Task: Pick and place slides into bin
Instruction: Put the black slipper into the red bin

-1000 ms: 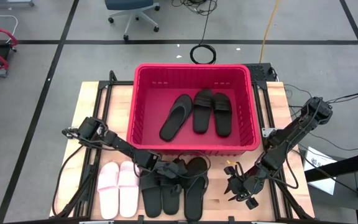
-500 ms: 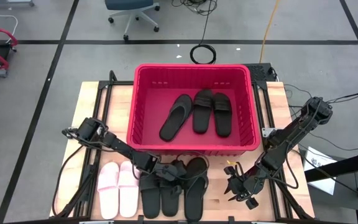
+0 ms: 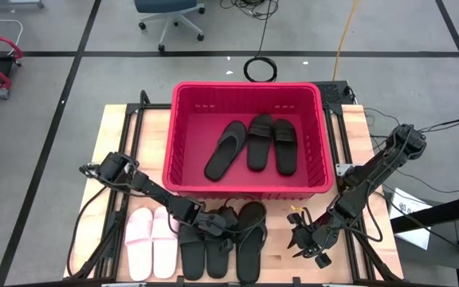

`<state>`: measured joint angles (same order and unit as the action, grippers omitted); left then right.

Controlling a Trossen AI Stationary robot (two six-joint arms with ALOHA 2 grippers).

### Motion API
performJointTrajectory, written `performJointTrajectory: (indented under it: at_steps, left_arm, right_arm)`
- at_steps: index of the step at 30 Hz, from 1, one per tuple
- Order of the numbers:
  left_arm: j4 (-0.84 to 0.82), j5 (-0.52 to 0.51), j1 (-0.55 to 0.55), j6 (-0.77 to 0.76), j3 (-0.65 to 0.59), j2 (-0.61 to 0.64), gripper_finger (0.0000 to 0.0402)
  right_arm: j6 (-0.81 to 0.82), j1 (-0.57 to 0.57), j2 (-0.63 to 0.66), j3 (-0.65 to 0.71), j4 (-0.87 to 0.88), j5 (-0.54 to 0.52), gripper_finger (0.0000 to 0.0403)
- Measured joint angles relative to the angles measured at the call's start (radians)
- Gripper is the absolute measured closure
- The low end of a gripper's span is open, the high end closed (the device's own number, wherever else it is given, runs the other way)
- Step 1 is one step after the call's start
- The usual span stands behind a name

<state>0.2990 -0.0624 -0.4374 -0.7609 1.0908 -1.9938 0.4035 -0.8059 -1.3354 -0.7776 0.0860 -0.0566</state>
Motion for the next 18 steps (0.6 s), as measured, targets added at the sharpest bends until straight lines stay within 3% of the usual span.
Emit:
performJointTrajectory:
  at_steps: [18]
  left_arm:
    - [0.055,0.012,-0.016,-0.030,0.000,-0.002,0.0229]
  right_arm:
    - [-0.004,0.001,0.000,0.000,0.000,-0.028,0.0273]
